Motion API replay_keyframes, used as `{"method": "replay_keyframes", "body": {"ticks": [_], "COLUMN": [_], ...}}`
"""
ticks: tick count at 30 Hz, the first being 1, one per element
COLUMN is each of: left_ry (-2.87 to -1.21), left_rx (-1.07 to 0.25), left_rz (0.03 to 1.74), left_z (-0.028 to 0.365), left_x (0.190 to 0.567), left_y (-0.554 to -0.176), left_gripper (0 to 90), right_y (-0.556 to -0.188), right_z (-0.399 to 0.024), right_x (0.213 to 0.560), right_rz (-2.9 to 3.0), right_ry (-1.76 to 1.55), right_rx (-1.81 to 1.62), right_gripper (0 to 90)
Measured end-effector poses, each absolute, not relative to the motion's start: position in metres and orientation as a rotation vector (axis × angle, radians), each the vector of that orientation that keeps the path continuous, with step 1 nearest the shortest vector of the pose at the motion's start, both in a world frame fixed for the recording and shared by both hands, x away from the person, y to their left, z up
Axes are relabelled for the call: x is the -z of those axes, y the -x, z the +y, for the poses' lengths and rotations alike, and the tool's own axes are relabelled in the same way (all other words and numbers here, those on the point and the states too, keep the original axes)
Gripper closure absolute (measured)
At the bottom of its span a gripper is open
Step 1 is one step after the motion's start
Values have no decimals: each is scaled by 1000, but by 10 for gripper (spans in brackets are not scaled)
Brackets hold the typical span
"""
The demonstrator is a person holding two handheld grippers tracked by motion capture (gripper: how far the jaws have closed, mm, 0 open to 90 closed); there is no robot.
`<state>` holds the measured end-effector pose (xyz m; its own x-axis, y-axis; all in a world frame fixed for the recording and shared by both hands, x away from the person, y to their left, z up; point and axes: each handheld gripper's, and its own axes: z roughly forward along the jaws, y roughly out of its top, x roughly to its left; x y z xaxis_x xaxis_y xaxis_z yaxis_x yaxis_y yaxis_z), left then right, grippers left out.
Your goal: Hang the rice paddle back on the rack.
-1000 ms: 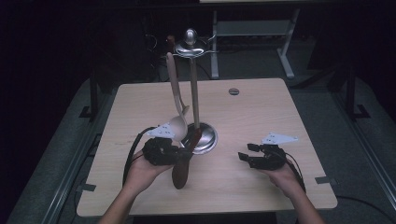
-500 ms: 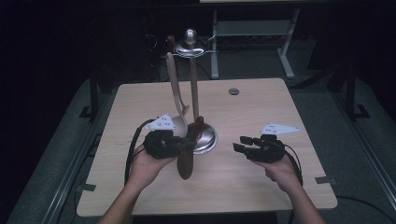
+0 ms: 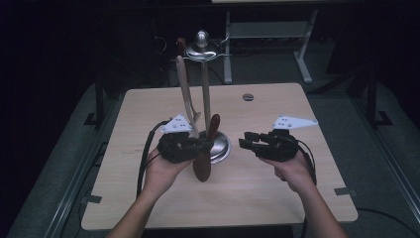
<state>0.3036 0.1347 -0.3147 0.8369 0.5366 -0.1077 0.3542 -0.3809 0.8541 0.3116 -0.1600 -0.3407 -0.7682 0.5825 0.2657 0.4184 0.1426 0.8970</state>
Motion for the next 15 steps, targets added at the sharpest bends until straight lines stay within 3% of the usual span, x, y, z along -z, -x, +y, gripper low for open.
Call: {"method": "replay_keyframes", "body": {"ticks": [15], "left_ry": [-2003], "left_rx": [-261], "left_rz": [664], "left_z": [127], "left_x": [322], "left_y": [-301], "left_gripper": [783], "right_y": [-310], "right_z": [-118], "right_x": [319], "right_rz": [2278], "right_ry": [-874], "right_rx": [-1839], "right_gripper": [610]}}
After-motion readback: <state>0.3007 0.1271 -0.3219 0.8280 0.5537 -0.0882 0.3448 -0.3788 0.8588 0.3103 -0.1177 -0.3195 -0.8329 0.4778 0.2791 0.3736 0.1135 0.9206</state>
